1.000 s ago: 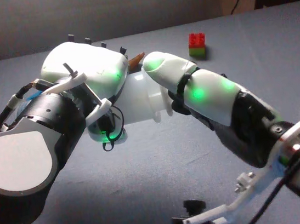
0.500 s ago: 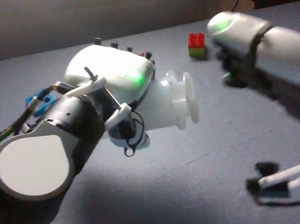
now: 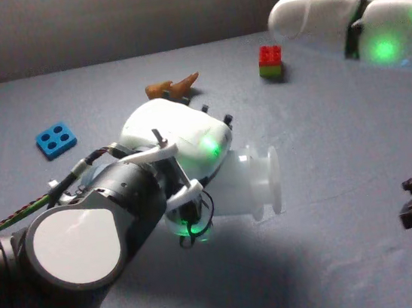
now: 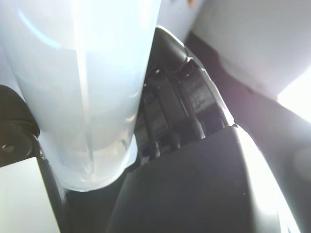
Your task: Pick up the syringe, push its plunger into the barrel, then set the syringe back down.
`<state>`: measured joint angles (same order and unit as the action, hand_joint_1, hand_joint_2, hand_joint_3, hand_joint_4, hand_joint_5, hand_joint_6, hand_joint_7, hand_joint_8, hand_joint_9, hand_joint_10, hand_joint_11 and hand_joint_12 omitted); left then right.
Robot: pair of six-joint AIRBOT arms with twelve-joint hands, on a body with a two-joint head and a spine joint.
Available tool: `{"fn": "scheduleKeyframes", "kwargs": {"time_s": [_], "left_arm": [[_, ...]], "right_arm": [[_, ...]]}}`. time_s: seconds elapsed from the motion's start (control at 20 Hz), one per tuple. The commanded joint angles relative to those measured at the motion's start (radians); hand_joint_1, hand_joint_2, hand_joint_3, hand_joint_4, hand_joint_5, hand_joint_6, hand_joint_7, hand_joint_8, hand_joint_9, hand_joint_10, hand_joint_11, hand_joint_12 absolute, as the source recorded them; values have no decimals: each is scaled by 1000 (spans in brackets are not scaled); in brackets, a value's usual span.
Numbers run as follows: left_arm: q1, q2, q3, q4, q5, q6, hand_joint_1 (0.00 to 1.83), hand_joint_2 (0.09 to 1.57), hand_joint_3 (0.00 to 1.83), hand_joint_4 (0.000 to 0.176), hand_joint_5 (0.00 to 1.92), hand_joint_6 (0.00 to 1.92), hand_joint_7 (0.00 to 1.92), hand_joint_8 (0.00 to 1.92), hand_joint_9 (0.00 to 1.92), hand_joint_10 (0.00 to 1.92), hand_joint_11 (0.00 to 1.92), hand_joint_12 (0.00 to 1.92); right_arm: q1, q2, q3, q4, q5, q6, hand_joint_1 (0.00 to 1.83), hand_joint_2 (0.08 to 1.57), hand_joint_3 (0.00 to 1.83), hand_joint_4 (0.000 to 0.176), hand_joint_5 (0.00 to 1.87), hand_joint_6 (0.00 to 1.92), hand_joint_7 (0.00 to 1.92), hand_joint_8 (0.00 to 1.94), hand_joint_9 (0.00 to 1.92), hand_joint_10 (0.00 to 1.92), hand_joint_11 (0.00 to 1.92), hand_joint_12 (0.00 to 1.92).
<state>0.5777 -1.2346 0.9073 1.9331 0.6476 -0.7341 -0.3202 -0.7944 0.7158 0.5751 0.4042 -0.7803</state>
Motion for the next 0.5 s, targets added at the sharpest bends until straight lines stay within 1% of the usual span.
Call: {"fn": "scheduleKeyframes", "kwargs": {"time_s": [0.0,0.05,0.15,0.25,0.3,0.35,0.4,0.45], "left_arm": [[-2,-9,5,74,9,16,1488,1152,0,0,824,970,810,1202,867,1279,757,1645],[4,-12,9,74,-1,29,1489,1152,0,0,829,961,816,1200,867,1279,748,1650],[14,-21,18,75,-7,45,1490,1146,0,0,836,959,818,1180,879,1260,776,1623],[20,-34,36,75,-18,47,1491,1145,0,0,837,958,820,1189,885,1254,763,1620],[23,-43,50,75,-22,51,1491,1145,0,0,841,945,833,1184,885,1258,747,1628],[23,-52,63,75,-27,51,1491,1145,0,0,838,943,835,1182,885,1256,753,1632],[23,-60,78,75,-37,51,1490,1152,2,0,823,968,827,1205,871,1280,716,1656],[21,-67,90,75,-42,51,1489,1154,2,0,820,970,819,1207,868,1286,720,1667]], "right_arm": [[38,-6,17,-54,-35,-21,52,1070,2,0,56,2,70,3,80,3,0,459],[65,-13,44,-62,-94,-45,53,1070,2,0,56,3,68,3,80,4,0,448],[120,-20,86,-73,-200,-116,61,1063,0,0,74,5,94,6,104,8,0,542],[153,-25,106,-125,-302,-265,54,1063,0,0,76,2,93,2,102,4,0,536],[158,-27,106,-191,-347,-302,60,1067,1,0,72,1,92,1,96,1,0,504],[163,-28,104,-240,-377,-311,62,1066,0,0,77,3,96,2,99,2,0,496],[163,-28,105,-283,-378,-311,67,1066,0,0,67,1,87,1,91,1,0,480],[165,-28,107,-322,-352,-311,51,1069,1,0,65,0,89,1,99,3,0,508]]}}
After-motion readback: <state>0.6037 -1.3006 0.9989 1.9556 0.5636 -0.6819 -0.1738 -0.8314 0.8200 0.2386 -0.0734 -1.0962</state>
